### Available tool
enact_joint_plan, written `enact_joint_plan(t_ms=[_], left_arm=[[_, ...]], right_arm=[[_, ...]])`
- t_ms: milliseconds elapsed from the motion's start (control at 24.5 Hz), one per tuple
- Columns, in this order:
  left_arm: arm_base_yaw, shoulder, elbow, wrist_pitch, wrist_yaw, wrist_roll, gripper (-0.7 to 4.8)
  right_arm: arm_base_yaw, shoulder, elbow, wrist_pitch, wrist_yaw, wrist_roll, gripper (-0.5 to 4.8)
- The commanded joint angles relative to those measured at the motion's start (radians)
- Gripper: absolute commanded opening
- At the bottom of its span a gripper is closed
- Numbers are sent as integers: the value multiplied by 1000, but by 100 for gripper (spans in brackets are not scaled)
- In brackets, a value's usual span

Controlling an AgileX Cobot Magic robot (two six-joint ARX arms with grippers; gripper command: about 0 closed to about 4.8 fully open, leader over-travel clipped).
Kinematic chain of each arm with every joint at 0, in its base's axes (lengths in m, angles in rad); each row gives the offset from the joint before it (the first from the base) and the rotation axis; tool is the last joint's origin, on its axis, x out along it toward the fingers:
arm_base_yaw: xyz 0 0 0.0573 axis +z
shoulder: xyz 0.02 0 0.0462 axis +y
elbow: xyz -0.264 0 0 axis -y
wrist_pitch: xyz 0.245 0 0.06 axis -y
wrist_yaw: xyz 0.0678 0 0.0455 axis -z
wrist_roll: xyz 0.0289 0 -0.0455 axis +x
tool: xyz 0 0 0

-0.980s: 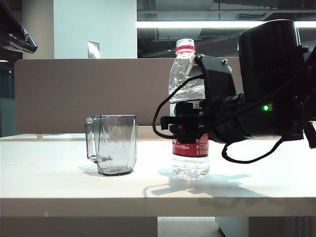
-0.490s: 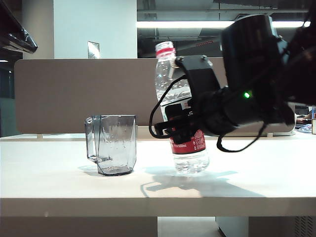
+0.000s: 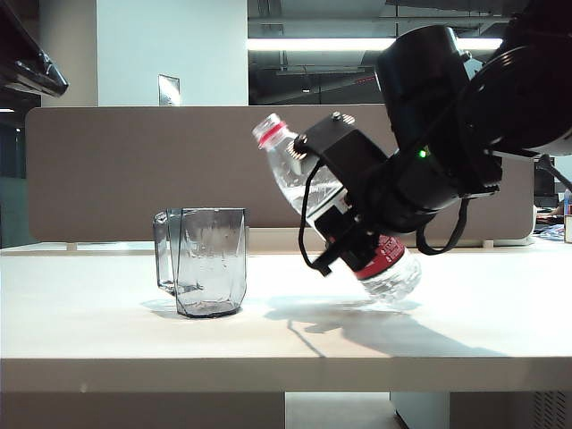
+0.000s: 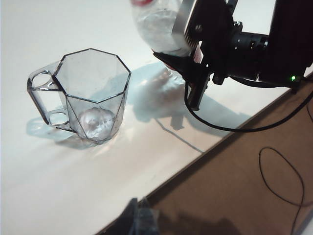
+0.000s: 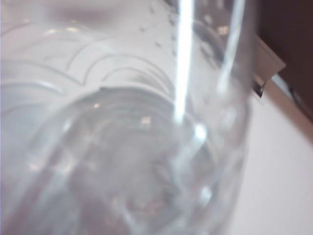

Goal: Pick up the mineral water bottle on the table and pour water into the mug until it's full.

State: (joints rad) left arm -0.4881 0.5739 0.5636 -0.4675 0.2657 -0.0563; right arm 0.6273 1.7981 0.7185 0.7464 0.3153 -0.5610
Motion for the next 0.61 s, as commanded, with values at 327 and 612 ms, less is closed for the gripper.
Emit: enact_joint_plan(t_ms=[327,612], left_arm=[[1,-2,6,12,1,3,-5],[1,-2,6,12,1,3,-5]], right_arm=[[2,-8,51,35,95,-332,207],[3,-8,119,-3,116,-491,210]])
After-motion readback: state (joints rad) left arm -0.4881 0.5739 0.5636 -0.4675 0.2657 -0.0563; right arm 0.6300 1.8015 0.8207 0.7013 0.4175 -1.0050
